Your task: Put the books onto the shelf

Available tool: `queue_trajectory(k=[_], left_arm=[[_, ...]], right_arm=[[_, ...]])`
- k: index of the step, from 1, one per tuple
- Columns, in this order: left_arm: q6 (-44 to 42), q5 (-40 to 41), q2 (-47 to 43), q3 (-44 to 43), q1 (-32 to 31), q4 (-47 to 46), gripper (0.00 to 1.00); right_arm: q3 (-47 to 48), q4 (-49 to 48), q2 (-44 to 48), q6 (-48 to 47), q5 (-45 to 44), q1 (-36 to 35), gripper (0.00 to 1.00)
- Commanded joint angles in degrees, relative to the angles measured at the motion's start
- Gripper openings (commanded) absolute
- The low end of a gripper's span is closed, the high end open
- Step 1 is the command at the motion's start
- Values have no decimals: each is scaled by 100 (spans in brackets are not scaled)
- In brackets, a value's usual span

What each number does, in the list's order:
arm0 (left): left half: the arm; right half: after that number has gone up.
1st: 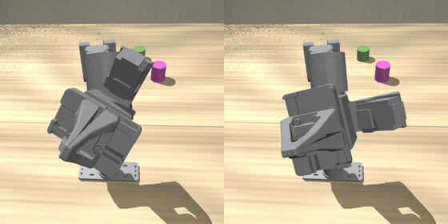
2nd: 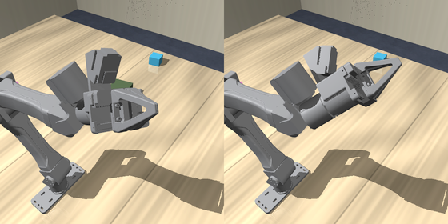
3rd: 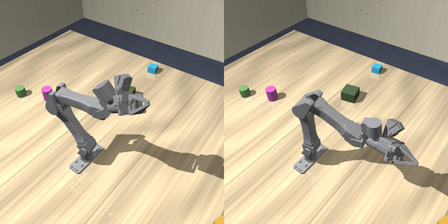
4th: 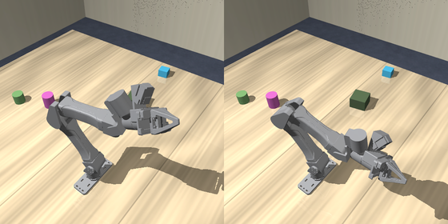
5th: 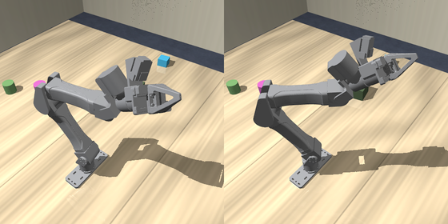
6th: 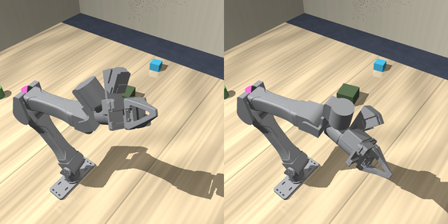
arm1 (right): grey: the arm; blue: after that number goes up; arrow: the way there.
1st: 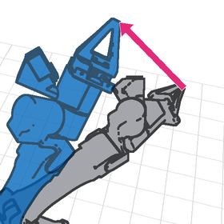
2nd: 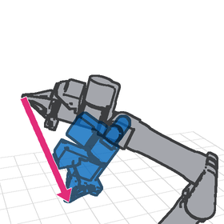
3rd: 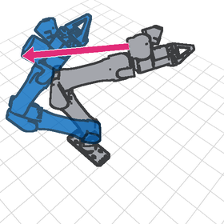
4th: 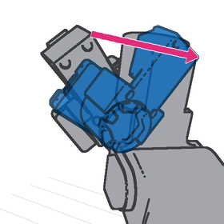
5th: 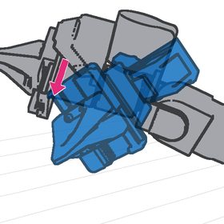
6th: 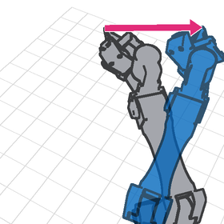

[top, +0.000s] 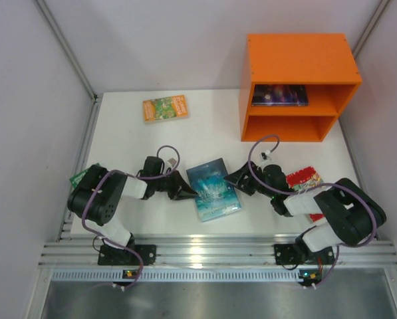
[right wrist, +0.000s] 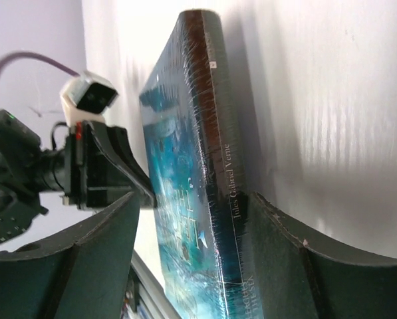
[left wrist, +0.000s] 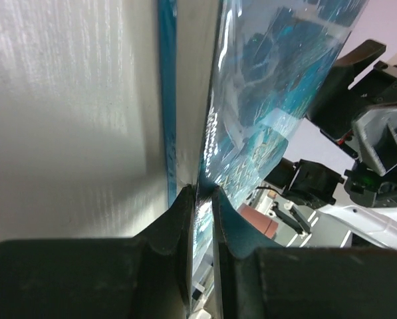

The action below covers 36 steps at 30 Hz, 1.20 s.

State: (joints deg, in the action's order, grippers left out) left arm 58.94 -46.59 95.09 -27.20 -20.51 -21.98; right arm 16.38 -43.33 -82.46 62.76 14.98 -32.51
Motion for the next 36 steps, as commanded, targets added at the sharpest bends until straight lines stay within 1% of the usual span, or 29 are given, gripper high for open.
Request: queue_trajectory(k=[1, 5, 9, 10, 12, 13, 14, 15, 16, 18, 19, 20, 21, 22, 23, 24, 25, 27, 32, 36], left_arm=[[594, -808, 88, -347, -339, -1565, 0], [391, -791, 159, -479, -339, -1275, 0], [-188, -545, 115, -794, -339, -397, 0], [-477, -396, 115, -874, -339, 75, 0], [-681, -290, 124, -1067, -339, 394, 1], [-821, -263, 133, -1120, -339, 579, 2], [-866, -220, 150, -1164, -339, 650, 2], [-901, -193, 150, -1252, -331, 712, 2], [-1006, -158, 142, -1287, -339, 773, 2], [-1129, -9, 133, -1410, -339, 1081, 2], [-1243, 35, 107, -1437, -339, 1186, 2], [-1297, 88, 98, -1463, -339, 1361, 2], [-1401, 193, 89, -1516, -331, 1458, 2], [-1446, 237, 54, -1534, -331, 1538, 2], [-1481, 273, 45, -1560, -339, 1591, 2], [-1560, 334, 27, -1595, -339, 1713, 2], [-1578, 361, 27, -1621, -331, 1767, 2], [-1605, 396, 27, -1648, -339, 1811, 2], [-1517, 423, -104, -1709, -357, 1802, 3], [-1412, 361, -201, -1920, -418, 1855, 4]], right_arm=[[401, -2751, -25, 1283, 2597, -484, 63], [410, -2742, -192, 1195, 2729, -502, 62], [532, -2646, -262, 1125, 3062, -581, 59], [559, -2350, -219, 941, 3089, -633, 59], [664, -1813, -140, 643, 3055, -686, 59], [708, -1123, -78, 241, 3011, -747, 59], [796, -768, 35, 45, 2950, -774, 59], [849, -103, 89, -131, 2827, -792, 59], [884, 164, 141, -428, 2765, -818, 59], [937, 587, 273, -650, 2590, -818, 59], [981, 1059, 317, -912, 2528, -809, 59], [1016, 1316, 414, -1045, 2449, -818, 58], [1129, 1901, 475, -1195, 2274, -818, 57], [1191, 2203, 502, -1509, 2177, -818, 57], [1253, 2450, 581, -1643, 2071, -818, 57], [1367, 2905, 608, -1757, 1887, -818, 56], [1429, 3092, 643, -1985, 1799, -818, 56], [1552, 3435, 695, -2136, 1588, -818, 57], [1736, 3621, 863, -2295, 1411, -818, 58], [1912, 3831, 880, -2330, 1262, -818, 61]])
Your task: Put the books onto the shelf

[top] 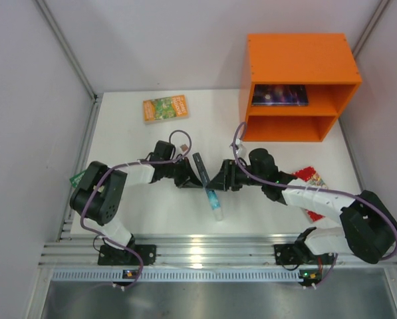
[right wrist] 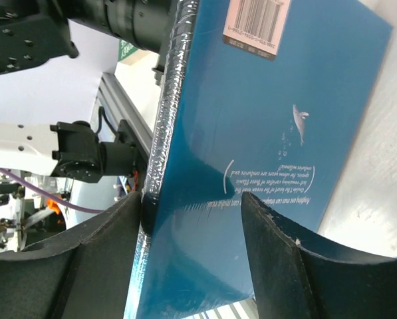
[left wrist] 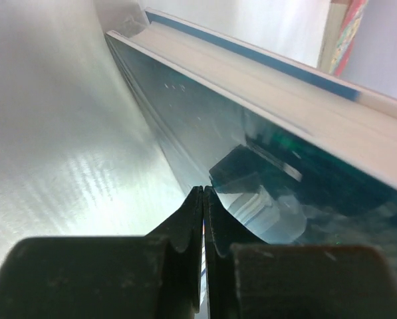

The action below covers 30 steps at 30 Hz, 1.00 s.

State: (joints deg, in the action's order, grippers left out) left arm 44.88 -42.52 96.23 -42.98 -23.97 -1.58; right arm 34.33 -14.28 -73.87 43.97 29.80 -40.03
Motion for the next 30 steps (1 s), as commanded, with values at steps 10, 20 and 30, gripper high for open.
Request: queue_trajectory(k=[10, 20, 30], left_arm=[[-147, 183, -499, -896, -293, 422, 6], [213, 95, -816, -1002, -776, 221, 6], [679, 297, -1123, -1089, -1365, -193, 5]], right_arm=[[654, 1700, 109, -810, -449, -57, 65], [953, 2131, 311, -890, -642, -14, 69], [1059, 2588, 575, -907, -853, 145, 72]])
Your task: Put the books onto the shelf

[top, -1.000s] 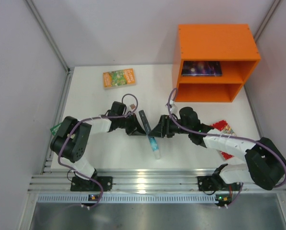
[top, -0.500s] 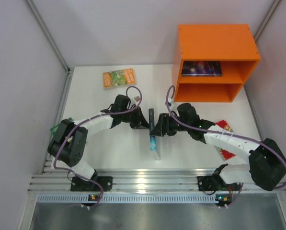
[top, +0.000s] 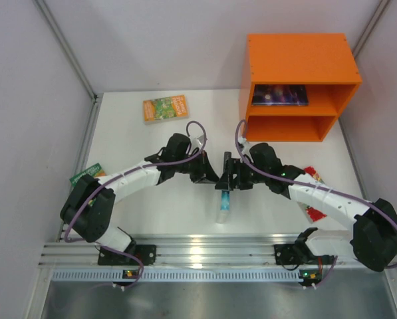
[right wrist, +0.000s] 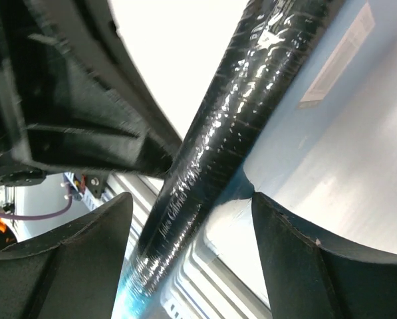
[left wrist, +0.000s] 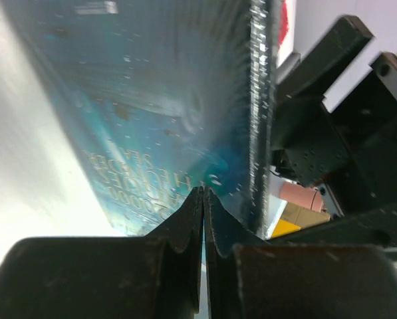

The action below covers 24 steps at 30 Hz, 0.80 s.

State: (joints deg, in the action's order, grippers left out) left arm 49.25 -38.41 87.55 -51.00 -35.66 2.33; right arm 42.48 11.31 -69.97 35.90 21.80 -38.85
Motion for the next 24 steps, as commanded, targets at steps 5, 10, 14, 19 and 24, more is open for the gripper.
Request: queue_trajectory(k=[5, 10, 14, 19, 24], left_arm=[[216, -26, -133, -358, -354, -567, 5], [-109, 744, -80, -393, -345, 205, 6], [-266, 1309, -194, -375, -345, 566, 7], [-452, 1583, -229, -419, -310, 945, 17], [-628, 1408, -589, -174, -47, 998, 41]], right_arm=[[234, 449, 379, -83, -517, 35, 70], [-1, 917, 563, -118, -1029, 35, 42], [-310, 908, 669, -39, -1046, 36, 23], [-608, 821, 853, 13, -1064, 44, 1], [-1083, -329, 924, 451, -265, 272, 0]])
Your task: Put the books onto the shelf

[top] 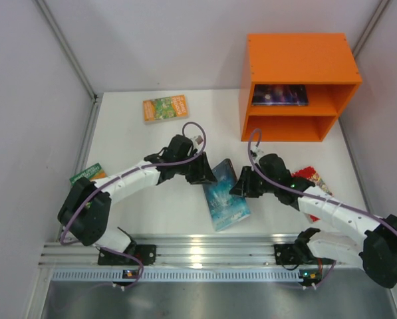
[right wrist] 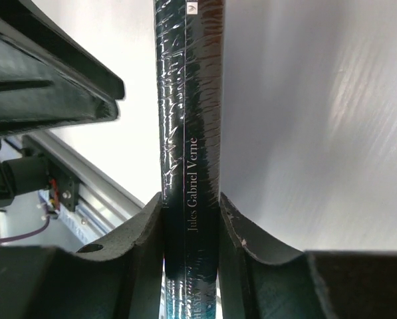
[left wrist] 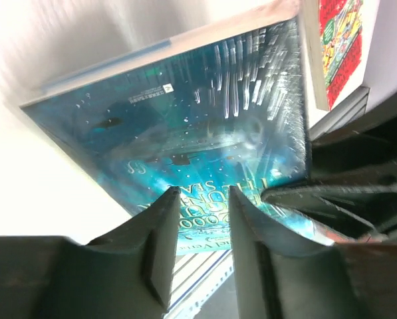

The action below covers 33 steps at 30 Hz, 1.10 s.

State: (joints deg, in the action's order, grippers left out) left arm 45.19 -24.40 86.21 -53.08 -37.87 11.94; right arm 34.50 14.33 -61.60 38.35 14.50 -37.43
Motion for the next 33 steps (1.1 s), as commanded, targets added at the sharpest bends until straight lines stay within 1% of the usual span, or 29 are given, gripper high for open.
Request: queue_trajectory(k=[1, 2, 3, 4, 5, 7, 9, 10, 12, 13, 14, 15, 17, 23, 25, 26, 28, 29, 30, 31, 32, 33], left_arm=[[-230, -107, -543, 182, 375, 10, 45], [-247, -248, -744, 280, 490, -16, 48], [-230, -510, -886, 385, 613, -121, 53], [-221, -695, -1018, 638, 910, -192, 55], [-221, -880, -1149, 763, 1069, -288, 58], [-256, -1362, -1519, 1070, 1429, -456, 66], [-379, -1593, -1792, 1168, 1510, -456, 71], [-405, -1785, -1853, 1247, 1528, -517, 76], [-248, -2093, -2020, 1352, 1519, -780, 79], [-169, -2295, -2064, 1440, 1519, -1016, 83], [-55, -2358, -2134, 1467, 1519, -1097, 83], [-19, -2385, -2161, 1467, 1528, -1141, 84], [-45, -2411, -2205, 1423, 1519, -1142, 85], [-20, -2446, -2249, 1361, 1510, -1106, 85], [86, -2543, -2276, 1440, 1493, -1457, 86], [278, -2604, -2302, 1484, 1484, -1667, 86], [560, -2815, -2320, 1624, 1423, -2457, 86], [892, -2859, -2320, 1686, 1405, -2730, 86], [1052, -2886, -2320, 1730, 1361, -2967, 84], [1193, -2929, -2302, 1800, 1335, -3448, 80], [1403, -2956, -2250, 1810, 1300, -3601, 77], [1483, -2965, -2223, 1819, 1230, -3751, 72]], right_arm=[[-469, -850, 226, 339, 544, 148, 0], [-540, -1270, 323, 462, 597, 192, 0], [-602, -1388, 420, 681, 693, 271, 0], [-716, -1650, 656, 796, 738, 315, 0], [-760, -1957, 798, 893, 773, 359, 0], [-831, -2100, 1166, 1209, 808, 517, 0], [-892, -2398, 1369, 1543, 975, 693, 0], [-971, -2556, 1527, 1683, 1071, 754, 0], [-1042, -3110, 1616, 2131, 1387, 825, 0], [-1094, -3294, 1651, 2263, 1476, 834, 0], [-1112, -3696, 1660, 2404, 1564, 834, 0], [-1138, -3866, 1695, 2675, 1695, 834, 0], [-1217, -4234, 1783, 2897, 1714, 834, 0], [-1226, -4578, 2170, 3310, 1652, 834, 0], [-1279, -4806, 2153, 3451, 1713, 834, 0], [-1305, -5104, 2126, 3651, 1810, 843, 0], [-1419, -5674, 2021, 3872, 1907, 834, 0], [-1437, -5782, 1986, 3986, 1942, 834, 0], [-1446, -5827, 1951, 3979, 2038, 825, 0], [-1429, -5827, 1916, 3944, 2091, 825, 0], [-1429, -5705, 1898, 3839, 2135, 825, 0], [-1437, -5626, 1915, 3760, 2144, 808, 0]])
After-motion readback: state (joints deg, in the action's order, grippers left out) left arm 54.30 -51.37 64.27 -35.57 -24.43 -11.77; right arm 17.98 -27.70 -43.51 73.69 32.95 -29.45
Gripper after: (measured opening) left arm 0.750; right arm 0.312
